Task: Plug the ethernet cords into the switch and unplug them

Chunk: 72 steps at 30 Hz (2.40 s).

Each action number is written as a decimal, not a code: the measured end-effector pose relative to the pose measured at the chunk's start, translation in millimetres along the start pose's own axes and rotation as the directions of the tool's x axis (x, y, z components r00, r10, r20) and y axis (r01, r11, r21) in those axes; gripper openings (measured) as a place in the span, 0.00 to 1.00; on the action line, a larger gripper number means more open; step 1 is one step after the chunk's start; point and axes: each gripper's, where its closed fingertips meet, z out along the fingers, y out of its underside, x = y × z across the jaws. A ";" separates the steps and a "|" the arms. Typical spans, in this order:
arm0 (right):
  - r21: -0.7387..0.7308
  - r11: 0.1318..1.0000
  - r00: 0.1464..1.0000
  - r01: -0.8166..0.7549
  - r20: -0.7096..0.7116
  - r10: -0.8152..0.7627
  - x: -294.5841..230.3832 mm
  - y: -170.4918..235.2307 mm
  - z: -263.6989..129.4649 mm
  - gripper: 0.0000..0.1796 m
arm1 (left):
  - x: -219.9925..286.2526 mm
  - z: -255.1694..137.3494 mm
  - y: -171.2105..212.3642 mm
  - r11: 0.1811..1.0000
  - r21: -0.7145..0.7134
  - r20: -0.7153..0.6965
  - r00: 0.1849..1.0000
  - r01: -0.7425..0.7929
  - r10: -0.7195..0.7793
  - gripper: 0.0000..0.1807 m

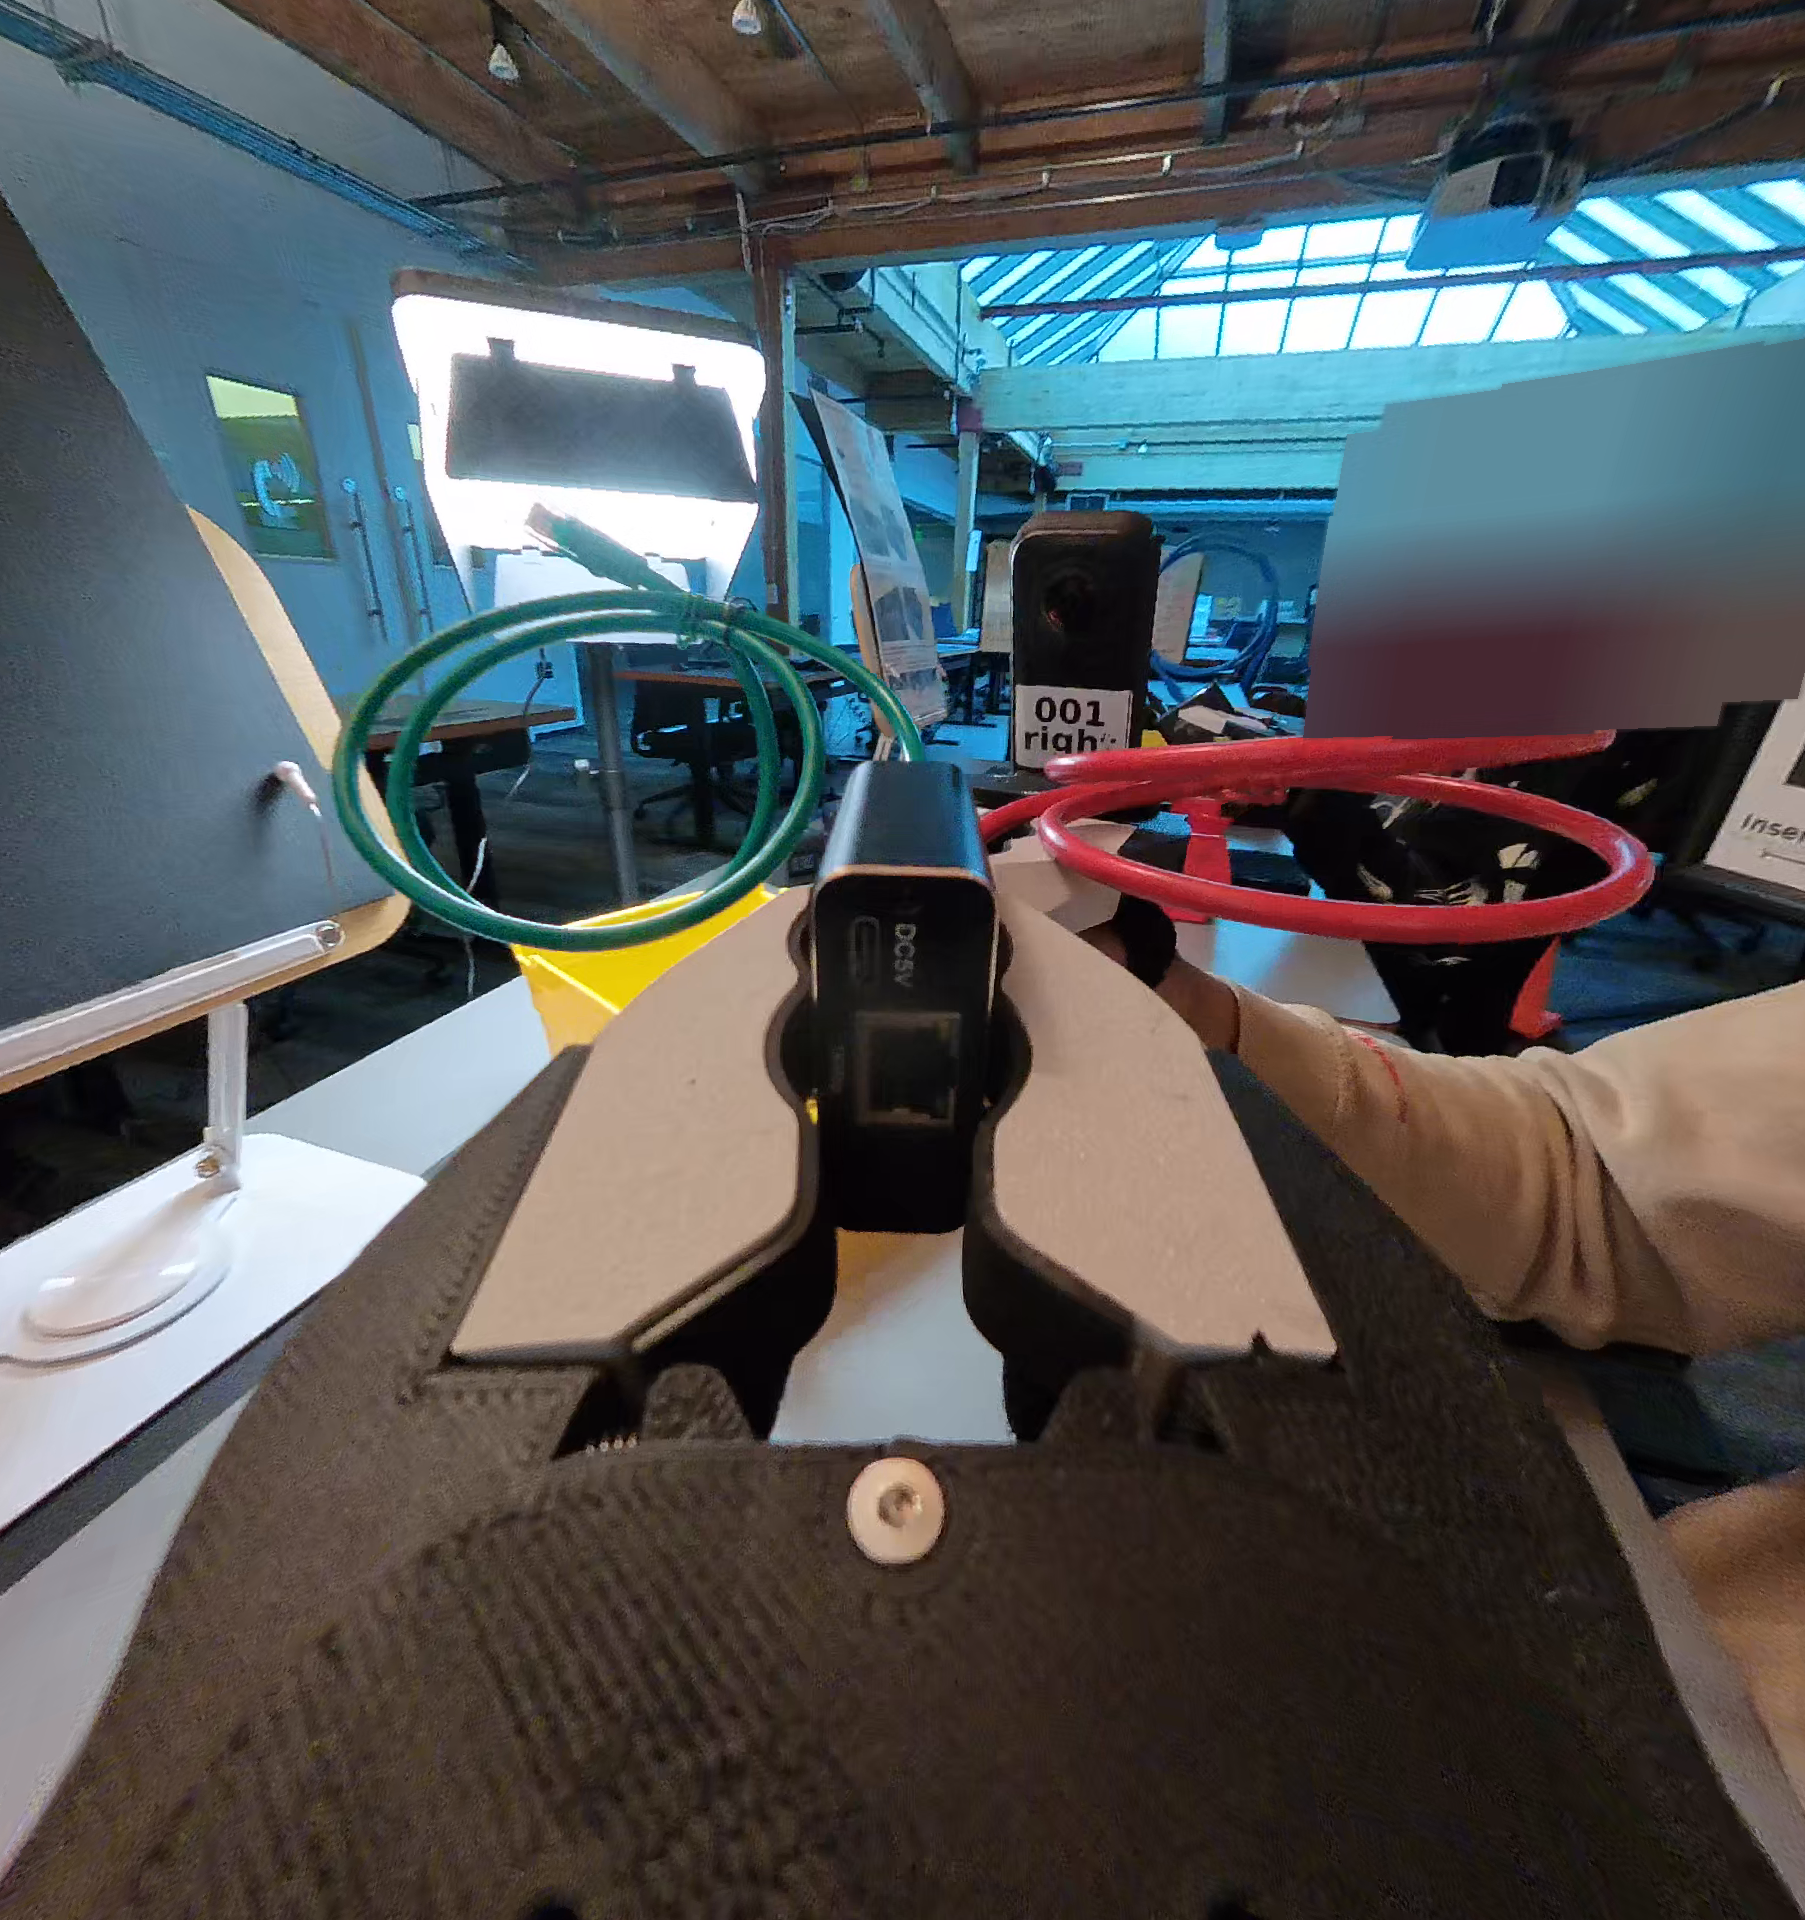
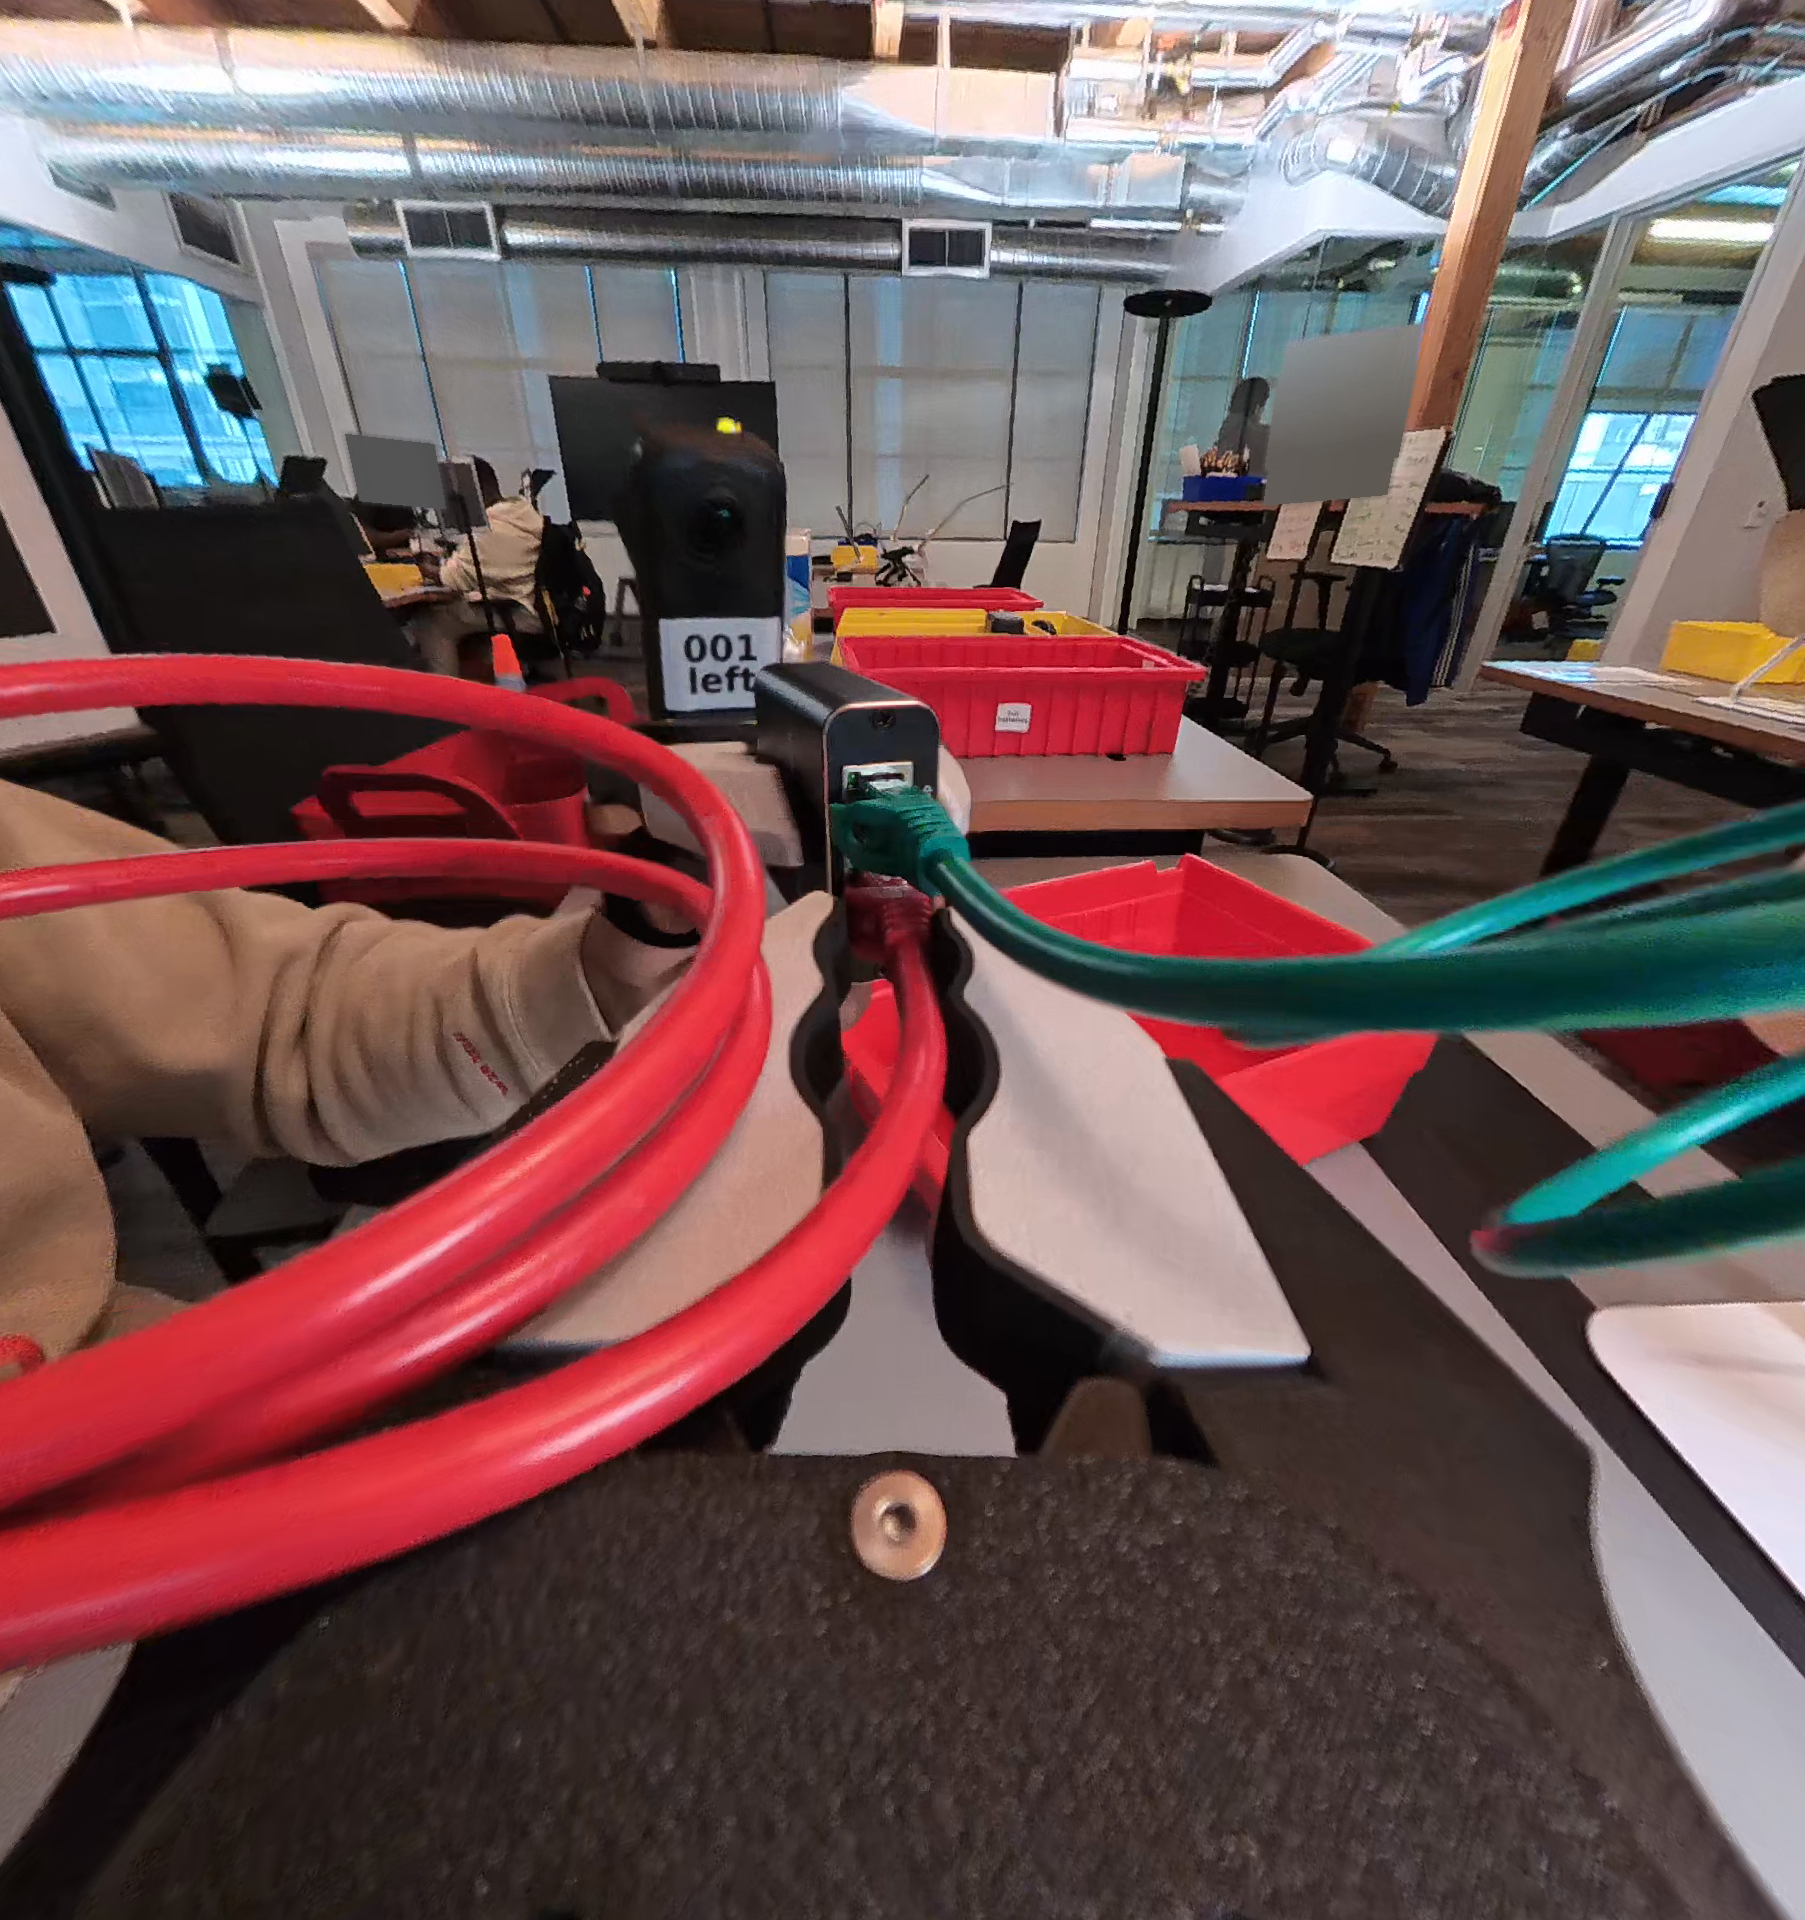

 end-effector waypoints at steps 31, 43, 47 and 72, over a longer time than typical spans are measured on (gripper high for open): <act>0.083 0.997 0.989 0.004 -0.151 0.009 22.4 -55.9 -68.6 0.08 | -27.1 -55.6 -76.5 0.972 0.231 0.124 0.992 -0.050 0.022 0.15; -0.591 0.701 0.856 -0.400 -0.514 0.055 106.1 34.9 -205.4 0.08 | -37.4 -54.3 -65.6 0.982 0.189 0.101 0.994 0.025 -0.045 0.14; -0.679 0.379 0.762 -0.629 -0.635 0.127 116.6 81.1 -277.9 0.07 | -29.9 -54.0 -70.2 0.981 0.194 0.080 0.996 0.014 -0.030 0.14; -0.663 -0.203 0.644 -0.721 -0.749 0.156 104.5 89.0 -340.0 0.07 | -24.6 -63.4 -82.2 0.978 0.210 0.069 0.998 -0.008 -0.007 0.14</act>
